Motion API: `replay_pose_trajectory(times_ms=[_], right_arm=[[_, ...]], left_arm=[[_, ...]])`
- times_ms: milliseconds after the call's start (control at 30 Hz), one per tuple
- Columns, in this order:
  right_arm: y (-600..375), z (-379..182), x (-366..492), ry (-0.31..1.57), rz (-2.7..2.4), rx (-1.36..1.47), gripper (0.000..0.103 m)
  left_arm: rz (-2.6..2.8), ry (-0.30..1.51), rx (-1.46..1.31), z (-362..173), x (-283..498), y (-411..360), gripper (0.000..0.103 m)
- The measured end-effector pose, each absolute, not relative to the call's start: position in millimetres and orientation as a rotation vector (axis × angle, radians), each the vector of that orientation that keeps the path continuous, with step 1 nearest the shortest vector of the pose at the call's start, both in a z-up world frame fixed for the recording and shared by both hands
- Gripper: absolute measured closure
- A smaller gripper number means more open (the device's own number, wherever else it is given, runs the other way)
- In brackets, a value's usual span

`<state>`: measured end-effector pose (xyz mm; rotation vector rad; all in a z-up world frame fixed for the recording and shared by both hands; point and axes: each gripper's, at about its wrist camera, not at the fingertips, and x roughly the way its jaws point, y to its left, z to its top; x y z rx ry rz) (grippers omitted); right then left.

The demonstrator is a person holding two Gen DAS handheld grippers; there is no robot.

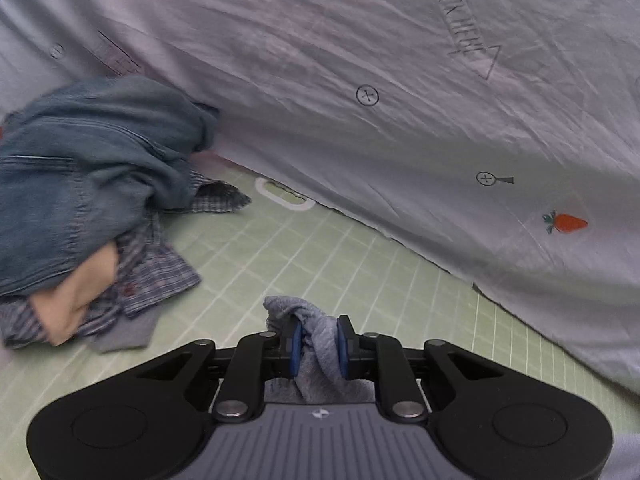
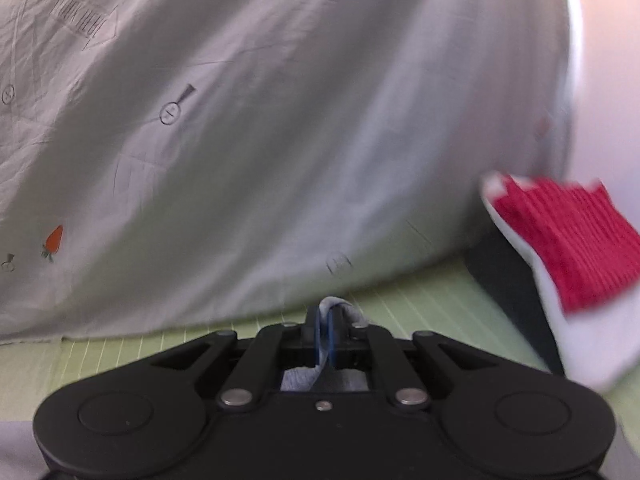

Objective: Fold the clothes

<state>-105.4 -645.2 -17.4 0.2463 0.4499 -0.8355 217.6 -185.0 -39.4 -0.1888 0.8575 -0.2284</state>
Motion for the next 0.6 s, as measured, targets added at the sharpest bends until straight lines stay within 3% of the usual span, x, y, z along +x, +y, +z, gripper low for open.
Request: replay_pose_trajectory(times_ms=[100,133,200,267,300,333,600], right_arm=[[-667.3,-34.1,-56.5,0.498,-0.839,0.189,0.099],[-675.8,-42.7,-41.0,0.531,-0.849,0.177,0.096],[-688.2,-59.8,-16.3,0.614,-0.877,0.172,0.095],[-681.9,-70.3,-14.5,0.623,-0.892,0.199,0.071],[-675.9,-74.9,-16.8,0.618,-0.893,0.213,0.051],[-667.3,-79.6,-21.1,0.623,-0.887,0.219,0.044],[-600.7,-116.1,-97.8,0.793,-0.862,0.359,0.042]], left_arm=[[-0.219,0.864,-0.182,-51.8,240.0,-195.8,0.070],[-0.213,0.848,-0.161,-51.9,241.9,-197.9,0.064],[-0.201,0.821,-0.116,-49.9,243.6,-200.3,0.043],[-0.185,0.807,-0.092,-50.1,239.9,-193.9,0.035],[-0.168,0.816,-0.087,-52.7,236.9,-188.3,0.034],[-0.145,0.838,-0.083,-57.0,233.6,-181.9,0.034],[-0.011,1.071,-0.164,-112.1,178.6,-120.6,0.034]])
